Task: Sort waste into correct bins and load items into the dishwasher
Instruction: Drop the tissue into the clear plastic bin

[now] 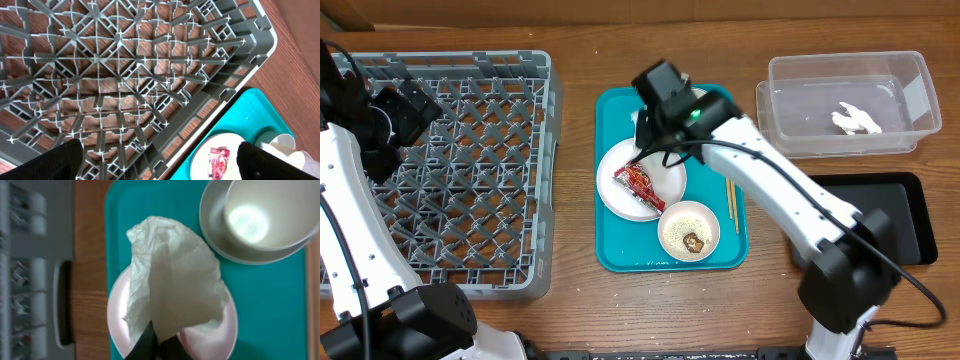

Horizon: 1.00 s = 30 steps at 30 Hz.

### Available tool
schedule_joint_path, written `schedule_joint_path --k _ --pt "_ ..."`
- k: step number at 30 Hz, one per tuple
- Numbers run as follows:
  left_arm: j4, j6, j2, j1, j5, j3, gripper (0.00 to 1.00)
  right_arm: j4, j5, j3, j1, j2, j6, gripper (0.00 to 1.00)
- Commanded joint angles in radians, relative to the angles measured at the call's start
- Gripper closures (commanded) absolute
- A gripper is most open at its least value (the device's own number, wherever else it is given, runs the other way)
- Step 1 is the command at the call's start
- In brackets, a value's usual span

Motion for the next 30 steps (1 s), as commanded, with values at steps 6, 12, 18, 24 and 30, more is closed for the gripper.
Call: schedule_joint_path --k 6,12,18,24,30 --pt "0.0 -0.01 -0.014 0.002 -0.003 0.013 0.0 -0.266 0.408 0.311 -0.098 -0.055 0.151 0.96" --pt "0.0 -0.01 -0.014 0.002 -0.003 0.013 0.0 -0.288 0.388 0.356 -0.343 -0.048 0.161 0.96" --pt "0.0 -0.01 -0.014 0.002 -0.003 0.013 0.0 -0.201 0.121 0.312 -0.55 -0.017 -0.007 0.67" --pt "0.0 -0.01 -0.014 0.002 -0.003 0.013 0.0 -0.173 -0.155 0.312 -0.623 0.011 -0.209 0.04" --pt "0.0 -0.01 -0.014 0.002 -0.003 0.013 0.0 -0.241 -0.693 0.315 -0.592 0.001 -0.372 0.04"
